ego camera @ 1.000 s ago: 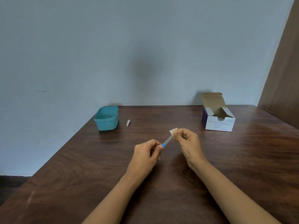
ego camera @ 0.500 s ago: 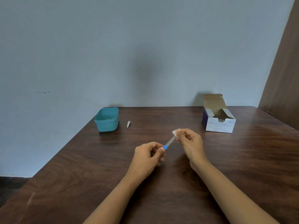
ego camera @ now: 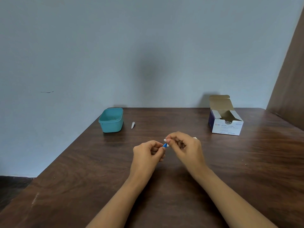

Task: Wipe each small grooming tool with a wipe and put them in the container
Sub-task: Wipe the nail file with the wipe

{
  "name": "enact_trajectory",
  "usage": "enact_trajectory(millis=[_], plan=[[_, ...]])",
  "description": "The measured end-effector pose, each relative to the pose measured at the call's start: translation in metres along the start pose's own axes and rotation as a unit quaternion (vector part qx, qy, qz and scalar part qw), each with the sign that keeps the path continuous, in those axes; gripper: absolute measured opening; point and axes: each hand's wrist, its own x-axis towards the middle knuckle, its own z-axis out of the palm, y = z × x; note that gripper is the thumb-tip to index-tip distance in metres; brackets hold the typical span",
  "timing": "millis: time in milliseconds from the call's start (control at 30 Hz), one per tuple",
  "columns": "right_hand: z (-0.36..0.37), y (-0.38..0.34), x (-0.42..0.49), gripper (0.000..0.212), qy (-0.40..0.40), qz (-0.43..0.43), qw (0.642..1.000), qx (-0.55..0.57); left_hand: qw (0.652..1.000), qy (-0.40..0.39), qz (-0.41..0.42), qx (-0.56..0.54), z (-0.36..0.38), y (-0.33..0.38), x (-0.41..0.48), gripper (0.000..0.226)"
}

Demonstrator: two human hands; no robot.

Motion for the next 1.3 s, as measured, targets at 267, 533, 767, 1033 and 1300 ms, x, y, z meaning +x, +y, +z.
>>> enact_trajectory(millis=[267, 533, 767, 1033, 1300], plan=[[-0.008, 0.006, 0.004, 0.006, -0.025, 0.014, 0.987, -0.157, 0.994, 0.013, 0.072, 0.076, 0.000, 0.002, 0.000, 0.012], [-0.021, 0.010, 0.009, 0.011, 0.092, 0.130, 0.987, -0.009, 0.999, 0.031, 0.007, -0.007, 0.002, 0.001, 0.001, 0.011], [-0.007, -0.005, 0.003, 0.008, -0.018, -0.024, 0.999, -0.012, 0.990, 0.011, -0.055, -0.126, -0.001, 0.001, 0.003, 0.009], [-0.019, 0.011, 0.008, 0.011, 0.077, 0.076, 0.992, -0.070, 0.986, -0.035, -0.073, -0.144, 0.003, 0.000, 0.004, 0.011], [-0.016, -0.002, 0.008, 0.008, 0.041, 0.023, 0.996, 0.081, 0.951, -0.065, -0.158, -0.260, 0.001, 0.002, 0.006, 0.019]])
